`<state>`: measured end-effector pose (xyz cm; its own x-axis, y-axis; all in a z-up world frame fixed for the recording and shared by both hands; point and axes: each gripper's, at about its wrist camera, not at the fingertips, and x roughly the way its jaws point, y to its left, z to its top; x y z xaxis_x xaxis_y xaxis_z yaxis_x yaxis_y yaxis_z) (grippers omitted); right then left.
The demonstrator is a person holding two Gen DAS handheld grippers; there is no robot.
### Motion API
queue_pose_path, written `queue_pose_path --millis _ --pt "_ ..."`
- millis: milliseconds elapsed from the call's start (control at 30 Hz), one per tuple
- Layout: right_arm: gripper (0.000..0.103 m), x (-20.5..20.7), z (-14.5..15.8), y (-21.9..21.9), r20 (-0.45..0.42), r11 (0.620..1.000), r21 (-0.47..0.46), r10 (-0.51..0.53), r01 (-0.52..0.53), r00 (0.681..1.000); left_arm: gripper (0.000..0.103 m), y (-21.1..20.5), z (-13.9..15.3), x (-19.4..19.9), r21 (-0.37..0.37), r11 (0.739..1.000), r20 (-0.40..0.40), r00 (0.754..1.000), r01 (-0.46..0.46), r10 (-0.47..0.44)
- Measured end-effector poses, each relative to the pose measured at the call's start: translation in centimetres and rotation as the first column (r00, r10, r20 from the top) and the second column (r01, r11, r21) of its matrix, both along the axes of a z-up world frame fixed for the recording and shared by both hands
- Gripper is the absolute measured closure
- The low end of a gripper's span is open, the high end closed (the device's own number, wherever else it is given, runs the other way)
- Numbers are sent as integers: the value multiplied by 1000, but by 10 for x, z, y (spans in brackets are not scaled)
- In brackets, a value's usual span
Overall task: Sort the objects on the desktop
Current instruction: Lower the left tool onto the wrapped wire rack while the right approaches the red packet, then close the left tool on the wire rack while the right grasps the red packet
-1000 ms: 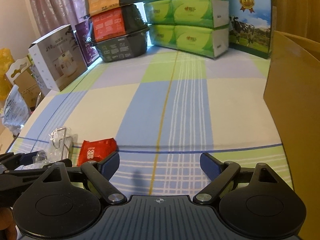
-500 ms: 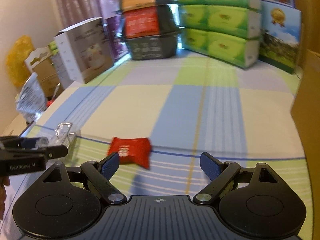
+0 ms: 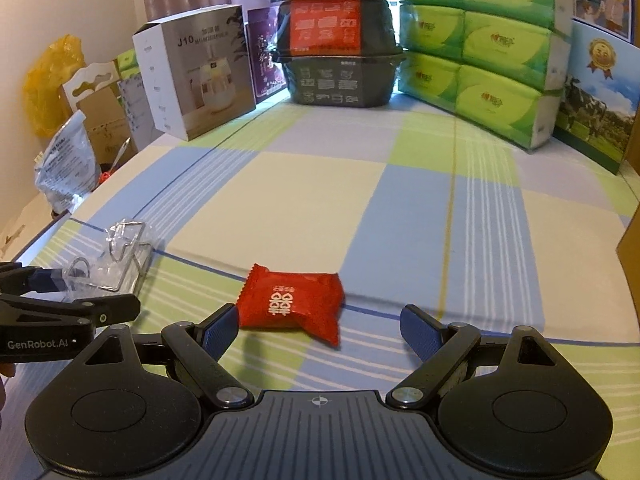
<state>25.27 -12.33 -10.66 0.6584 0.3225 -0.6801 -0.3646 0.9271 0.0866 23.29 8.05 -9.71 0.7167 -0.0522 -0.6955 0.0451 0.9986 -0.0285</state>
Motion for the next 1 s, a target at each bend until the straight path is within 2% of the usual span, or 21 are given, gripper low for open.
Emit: queue_pose_path --millis 100,167,233,433,900,1000 --pt "17 1 -2 3 7 1000 -4 7 -7 1000 38 -1 2 0 2 1000 15 1000 -6 6" --pt "17 3 -4 4 11 1000 -6 8 -8 1000 48 -3 4 0 16 1000 21 1000 -1 1" --pt "17 4 -4 5 9 1000 -5 10 -10 1000 49 -4 6 1 34 999 18 1000 -9 8" --pt "17 6 -4 11 17 1000 8 15 -15 1000 49 -2 10 3 14 1000 16 1000 -14 14" --pt "18 8 -18 33 42 999 -44 -13 15 999 49 -6 12 5 25 1000 21 1000 3 -4" --pt "32 7 -16 31 43 999 -43 -29 31 999 49 -6 12 6 21 1000 21 1000 2 -3"
